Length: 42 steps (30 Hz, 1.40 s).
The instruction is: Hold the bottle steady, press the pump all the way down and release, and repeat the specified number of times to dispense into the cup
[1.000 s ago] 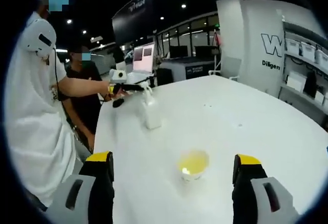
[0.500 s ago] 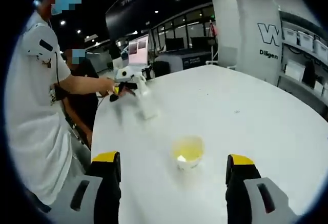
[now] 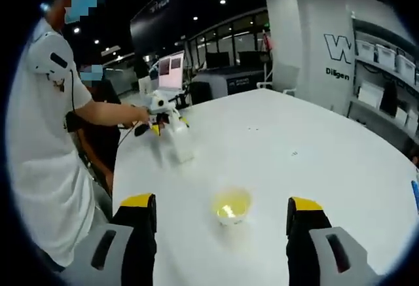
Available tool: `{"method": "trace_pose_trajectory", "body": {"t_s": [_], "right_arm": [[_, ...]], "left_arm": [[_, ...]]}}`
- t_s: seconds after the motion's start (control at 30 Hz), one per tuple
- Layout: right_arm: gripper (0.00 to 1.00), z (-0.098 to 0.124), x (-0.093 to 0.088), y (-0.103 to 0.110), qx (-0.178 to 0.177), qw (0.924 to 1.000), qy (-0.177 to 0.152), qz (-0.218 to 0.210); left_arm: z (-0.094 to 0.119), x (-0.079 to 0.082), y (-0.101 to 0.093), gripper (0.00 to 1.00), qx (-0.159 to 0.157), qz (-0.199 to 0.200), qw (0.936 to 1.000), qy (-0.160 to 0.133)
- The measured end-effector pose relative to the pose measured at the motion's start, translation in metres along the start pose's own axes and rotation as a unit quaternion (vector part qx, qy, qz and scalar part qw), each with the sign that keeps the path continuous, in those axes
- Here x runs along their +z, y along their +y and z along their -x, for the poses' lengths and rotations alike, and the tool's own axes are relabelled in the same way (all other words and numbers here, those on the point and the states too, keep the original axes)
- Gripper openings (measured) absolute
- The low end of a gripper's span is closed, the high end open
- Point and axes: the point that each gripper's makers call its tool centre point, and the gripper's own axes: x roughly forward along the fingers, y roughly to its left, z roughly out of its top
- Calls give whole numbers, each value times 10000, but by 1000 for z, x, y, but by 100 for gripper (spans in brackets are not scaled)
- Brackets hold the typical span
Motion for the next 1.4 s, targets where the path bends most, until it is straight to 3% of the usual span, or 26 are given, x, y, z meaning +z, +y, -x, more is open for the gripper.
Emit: {"method": "trace_pose_trajectory", "body": {"t_s": [0.03, 0.1, 0.13, 1.0, 1.03, 1.4], "right_arm": [[80, 0, 0, 0, -18, 9999, 34, 134], [80, -1, 2, -1, -27, 10000, 36, -8], [78, 0, 3, -1, -10, 9998, 52, 209], [75, 4, 4, -4, -28, 9998, 4, 213], [74, 7, 3, -4, -30, 9998, -5, 178], [73, 19, -2, -9, -132, 9997, -55, 200]], "left_arm": [[-1, 0, 3, 54, 22, 7, 10000, -26], [-2, 0, 6, 48, 29, 5, 10000, -35], [-2, 0, 10, 47, 50, -29, 10000, -50], [-35, 3, 7, 43, -186, -348, 9986, 353], [-47, 6, 4, 43, -234, -381, 9984, 333], [-75, 9, 0, 42, -429, -454, 9972, 399]]}}
